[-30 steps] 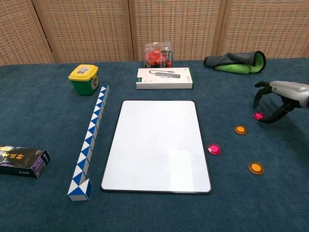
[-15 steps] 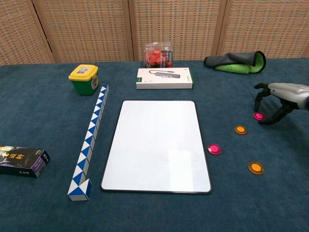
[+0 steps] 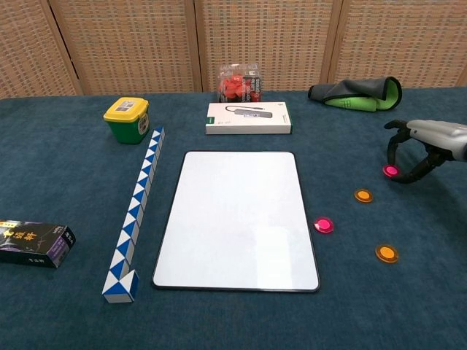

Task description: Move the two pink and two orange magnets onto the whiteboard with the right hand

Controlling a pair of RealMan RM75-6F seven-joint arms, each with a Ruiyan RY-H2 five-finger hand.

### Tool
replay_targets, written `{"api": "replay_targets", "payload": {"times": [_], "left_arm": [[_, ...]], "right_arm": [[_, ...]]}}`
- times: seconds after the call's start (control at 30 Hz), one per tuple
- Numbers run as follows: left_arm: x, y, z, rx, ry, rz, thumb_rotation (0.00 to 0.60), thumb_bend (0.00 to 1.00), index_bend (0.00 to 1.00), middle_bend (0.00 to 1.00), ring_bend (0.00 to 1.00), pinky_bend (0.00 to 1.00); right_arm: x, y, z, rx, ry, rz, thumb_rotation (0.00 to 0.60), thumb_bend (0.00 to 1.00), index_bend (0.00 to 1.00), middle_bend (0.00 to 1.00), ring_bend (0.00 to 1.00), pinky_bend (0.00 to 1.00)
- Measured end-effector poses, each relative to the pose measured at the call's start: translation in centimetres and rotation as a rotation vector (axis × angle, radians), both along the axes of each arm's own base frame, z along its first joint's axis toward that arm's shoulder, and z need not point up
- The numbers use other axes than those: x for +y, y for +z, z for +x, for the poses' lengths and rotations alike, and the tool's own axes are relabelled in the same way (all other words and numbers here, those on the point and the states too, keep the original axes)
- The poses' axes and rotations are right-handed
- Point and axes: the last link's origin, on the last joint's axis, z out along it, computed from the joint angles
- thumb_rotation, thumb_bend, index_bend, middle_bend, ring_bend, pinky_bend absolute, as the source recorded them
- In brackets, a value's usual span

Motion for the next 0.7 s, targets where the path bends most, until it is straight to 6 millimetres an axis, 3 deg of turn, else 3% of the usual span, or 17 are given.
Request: {"api": "replay_targets", "payload": {"times": [0.13, 0.33, 0.7], "left_arm": [[0.0, 0.0, 0.1, -0.001, -0.001, -0.003, 0.600, 0.00, 0.00, 0.00, 0.00, 0.00], [0.1, -0.1, 0.1, -0.001, 0.002, -0.006, 0.600, 0.00, 0.00, 0.00, 0.00, 0.00], [0.0, 0.1, -0.2, -0.005, 0.015, -0.003, 0.600, 0.00, 0.00, 0.00, 0.00, 0.00]], "right_arm": [[-0.5, -0.1, 2.4, -0.042, 0.044, 0.025, 0.600, 0.36, 0.57, 0.00, 0.00, 0.00], [-2.0, -1.3, 7.8, -0.054, 0.130, 0.084, 0.600, 0.36, 0.57, 0.00, 0.00, 0.00], [-3.7, -5.1, 16.7, -0.046, 0.223, 0.154, 0.600, 0.36, 0.57, 0.00, 0.00, 0.00]]}}
